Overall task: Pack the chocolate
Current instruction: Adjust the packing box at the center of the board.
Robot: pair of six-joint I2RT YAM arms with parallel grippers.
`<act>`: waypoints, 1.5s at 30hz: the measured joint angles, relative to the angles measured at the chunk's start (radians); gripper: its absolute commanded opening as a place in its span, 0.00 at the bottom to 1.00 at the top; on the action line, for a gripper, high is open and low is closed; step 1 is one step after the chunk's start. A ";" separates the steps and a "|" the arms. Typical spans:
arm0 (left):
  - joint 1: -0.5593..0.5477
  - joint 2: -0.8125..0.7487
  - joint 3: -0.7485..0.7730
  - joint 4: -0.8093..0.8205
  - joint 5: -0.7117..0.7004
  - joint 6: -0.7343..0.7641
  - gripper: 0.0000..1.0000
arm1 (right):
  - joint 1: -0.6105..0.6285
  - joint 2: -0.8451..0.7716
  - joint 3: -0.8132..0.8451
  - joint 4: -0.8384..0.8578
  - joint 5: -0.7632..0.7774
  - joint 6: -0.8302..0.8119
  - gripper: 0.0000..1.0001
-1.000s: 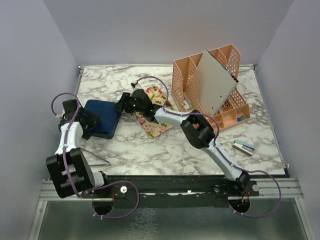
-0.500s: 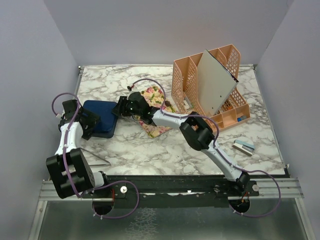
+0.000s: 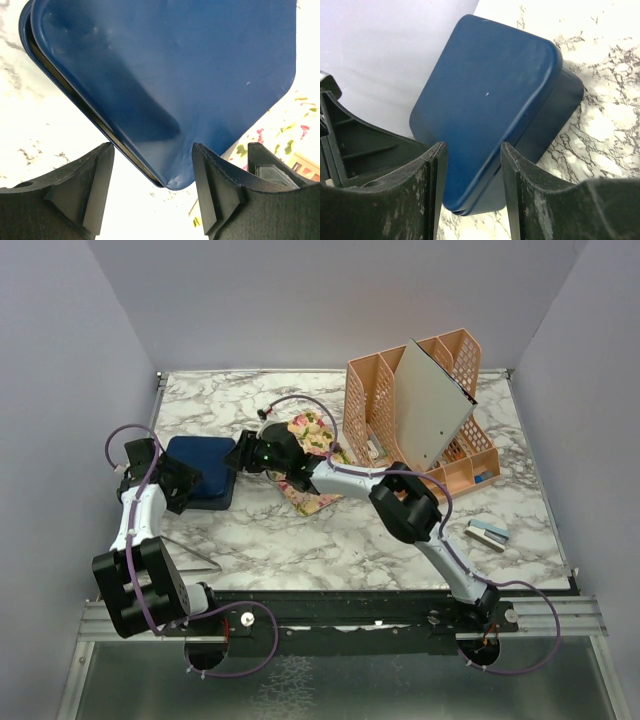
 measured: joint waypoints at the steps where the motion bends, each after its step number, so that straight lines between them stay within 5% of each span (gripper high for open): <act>1: -0.003 -0.001 0.000 0.007 0.009 -0.007 0.68 | 0.000 -0.006 -0.001 -0.001 0.004 -0.003 0.51; 15: -0.037 -0.039 -0.052 0.051 0.036 -0.108 0.52 | -0.004 -0.060 -0.058 -0.035 0.114 -0.033 0.51; 26: -0.041 -0.094 -0.055 -0.060 -0.063 -0.214 0.27 | -0.011 -0.101 -0.127 -0.035 0.192 -0.039 0.54; 28: -0.041 -0.119 -0.050 -0.084 -0.093 -0.226 0.32 | -0.011 -0.110 -0.134 -0.035 0.205 -0.044 0.54; 33: -0.041 -0.147 -0.025 -0.123 -0.136 -0.244 0.65 | -0.011 -0.135 -0.166 -0.030 0.222 -0.053 0.55; 45: -0.043 -0.069 0.129 -0.134 -0.171 0.012 0.69 | -0.011 -0.160 -0.210 -0.003 0.196 -0.129 0.61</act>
